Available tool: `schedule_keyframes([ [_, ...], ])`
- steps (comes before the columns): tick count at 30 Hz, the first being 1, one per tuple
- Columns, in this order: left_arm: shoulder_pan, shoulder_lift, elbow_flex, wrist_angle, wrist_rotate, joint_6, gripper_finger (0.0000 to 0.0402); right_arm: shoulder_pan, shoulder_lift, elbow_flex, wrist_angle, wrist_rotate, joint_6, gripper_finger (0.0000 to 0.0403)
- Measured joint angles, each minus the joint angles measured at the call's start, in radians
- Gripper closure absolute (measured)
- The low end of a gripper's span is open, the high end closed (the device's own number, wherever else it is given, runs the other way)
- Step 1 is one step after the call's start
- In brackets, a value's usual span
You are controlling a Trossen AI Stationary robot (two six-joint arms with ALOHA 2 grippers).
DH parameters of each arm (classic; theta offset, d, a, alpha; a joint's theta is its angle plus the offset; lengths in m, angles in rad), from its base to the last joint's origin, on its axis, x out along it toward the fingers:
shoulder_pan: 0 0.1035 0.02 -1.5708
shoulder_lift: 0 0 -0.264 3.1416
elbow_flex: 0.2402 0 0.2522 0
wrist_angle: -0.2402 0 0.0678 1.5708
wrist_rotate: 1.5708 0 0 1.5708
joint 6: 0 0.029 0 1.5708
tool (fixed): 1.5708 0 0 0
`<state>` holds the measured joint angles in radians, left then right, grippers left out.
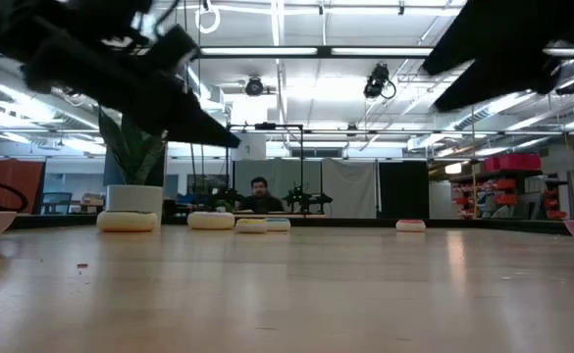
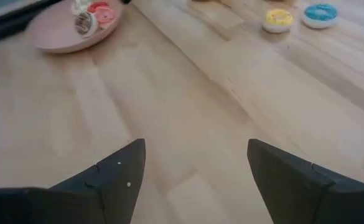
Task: Pick & Place donuts
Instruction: Put the small yellow donut on the light pink plate
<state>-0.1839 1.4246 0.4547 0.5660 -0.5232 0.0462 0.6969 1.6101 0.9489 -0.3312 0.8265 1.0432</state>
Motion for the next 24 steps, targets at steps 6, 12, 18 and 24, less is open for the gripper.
schedule_keyframes([
  [6,0.12,0.0,0.206,-0.587,-0.006,-0.046,0.0085,-0.1,0.225,-0.073,0.407,0.038,-0.107,0.0113],
  [12,0.16,0.0,0.341,-1.142,-0.026,-0.251,0.0085,-0.142,0.402,-0.076,0.598,0.144,-0.113,0.0113],
  [18,0.132,0.0,0.357,-1.544,0.0,-0.512,0.0085,-0.148,0.471,-0.076,0.603,0.174,-0.065,0.0113],
  [24,0.125,0.0,0.356,-1.585,0.042,-0.559,0.0085,-0.141,0.477,-0.076,0.603,0.188,-0.061,0.0113],
])
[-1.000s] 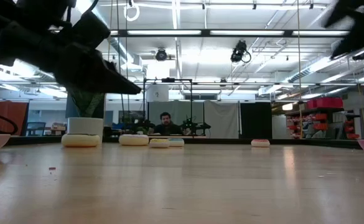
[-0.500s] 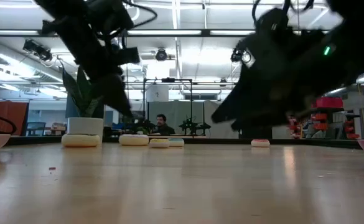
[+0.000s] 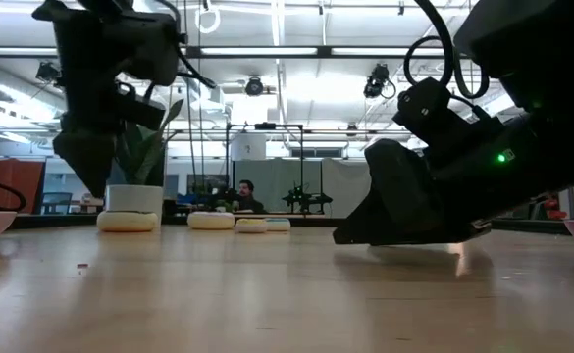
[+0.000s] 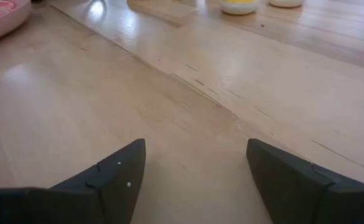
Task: Pick & Place donuts
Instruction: Put the small yellow donut on the light pink plate
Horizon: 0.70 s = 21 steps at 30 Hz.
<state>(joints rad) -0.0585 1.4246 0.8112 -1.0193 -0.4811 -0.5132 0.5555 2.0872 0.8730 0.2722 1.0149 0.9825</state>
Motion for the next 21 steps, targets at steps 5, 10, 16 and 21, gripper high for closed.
schedule_keyframes([
  [5,0.071,0.0,0.0,0.237,0.039,0.153,0.0085,0.005,0.0,0.0,-0.003,0.001,0.0,0.0113],
  [10,0.185,0.024,0.0,0.592,0.225,0.332,0.0085,0.005,0.0,0.0,-0.003,0.0,0.0,0.0113],
  [16,0.262,0.138,0.0,0.853,0.353,0.583,0.0085,0.005,0.0,0.0,-0.005,-0.001,0.0,0.0113],
  [21,0.295,0.244,-0.001,1.063,0.35,0.704,0.0085,0.005,0.0,0.0,-0.006,-0.001,0.0,0.0113],
])
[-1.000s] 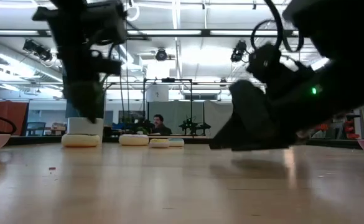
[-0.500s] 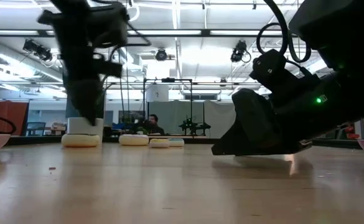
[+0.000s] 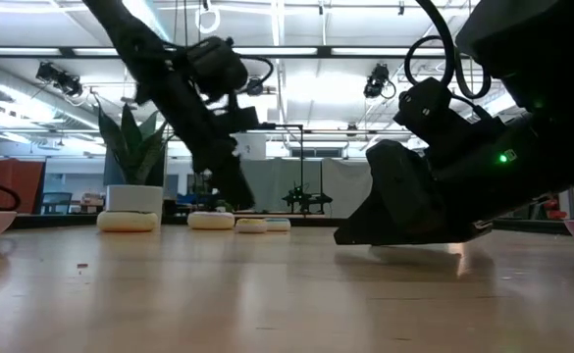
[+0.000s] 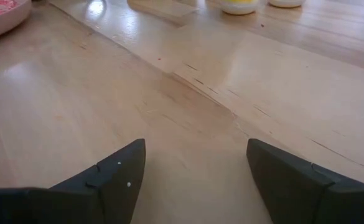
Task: Pick & Place donuts
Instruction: Put the small yellow donut on the light pink plate
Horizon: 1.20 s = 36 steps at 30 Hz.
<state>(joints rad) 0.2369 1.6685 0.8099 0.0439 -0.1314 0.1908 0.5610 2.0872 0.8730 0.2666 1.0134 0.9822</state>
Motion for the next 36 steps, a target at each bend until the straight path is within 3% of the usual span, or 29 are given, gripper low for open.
schedule_keyframes([
  [3,0.025,0.05,0.0,0.086,0.001,-0.001,0.0085,0.0,0.0,0.0,0.0,-0.001,-0.004,0.0113],
  [11,0.071,0.12,0.001,0.121,0.003,-0.047,0.0085,0.008,0.0,0.0,-0.005,-0.001,-0.006,0.0113],
  [15,0.076,0.152,0.001,0.13,0.086,-0.051,0.0085,0.013,0.0,0.0,-0.007,-0.001,-0.003,0.0113],
  [22,0.068,0.162,0.002,0.14,0.099,-0.052,0.0091,0.019,0.0,0.0,-0.009,0.001,0.004,0.0113],
  [36,0.051,0.123,0.0,0.069,0.062,0.008,0.0188,0.019,0.0,0.0,-0.01,0.0,0.004,0.0113],
])
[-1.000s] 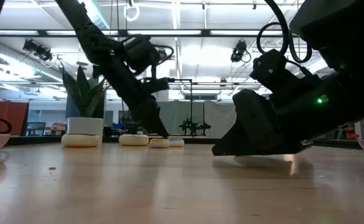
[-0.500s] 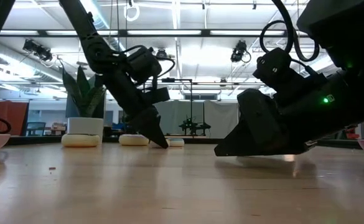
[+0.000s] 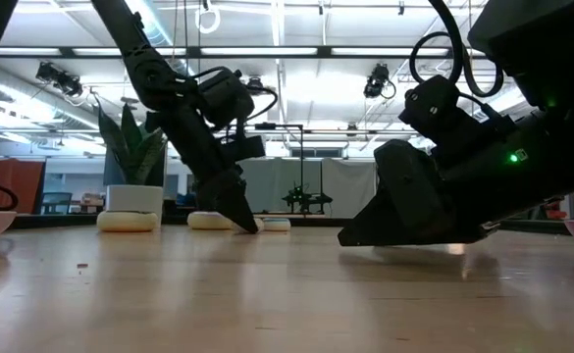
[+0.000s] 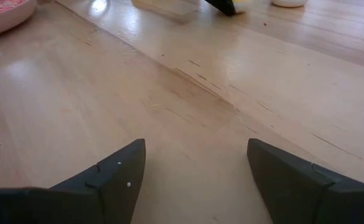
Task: Pick & Place donuts
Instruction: Put the small yellow donut on the light pink plate
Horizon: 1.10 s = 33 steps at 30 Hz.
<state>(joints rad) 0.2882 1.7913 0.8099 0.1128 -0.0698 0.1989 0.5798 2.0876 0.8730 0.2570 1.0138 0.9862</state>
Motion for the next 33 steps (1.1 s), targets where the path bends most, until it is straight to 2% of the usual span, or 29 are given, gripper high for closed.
schedule_keyframes([
  [8,-0.057,-0.202,-0.001,-0.179,-0.034,-0.032,0.0208,0.0,0.0,0.0,0.0,0.0,0.0,0.0113],
  [12,-0.165,-0.326,0.0,-0.33,-0.03,-0.098,0.0209,0.0,0.0,0.0,-0.001,0.0,0.0,0.0113],
  [16,-0.323,-0.42,0.0,-0.474,-0.042,-0.246,0.0209,0.0,0.0,0.0,0.0,0.008,0.0,0.0113],
  [20,-0.52,-0.462,0.004,-0.634,-0.102,-0.458,0.0209,0.001,0.001,0.0,0.0,0.015,-0.005,0.0113],
  [23,-0.681,-0.466,0.004,-0.782,-0.158,-0.676,0.0209,-0.002,0.001,0.0,0.002,0.016,-0.011,0.0113],
  [26,-0.846,-0.465,0.004,-0.905,-0.17,-0.916,0.0209,-0.01,0.001,-0.001,0.017,0.016,-0.039,0.0113],
  [33,-1.206,-0.465,0.004,-1.043,-0.171,-1.459,0.0209,-0.059,0.002,-0.001,0.09,0.014,-0.117,0.0113],
])
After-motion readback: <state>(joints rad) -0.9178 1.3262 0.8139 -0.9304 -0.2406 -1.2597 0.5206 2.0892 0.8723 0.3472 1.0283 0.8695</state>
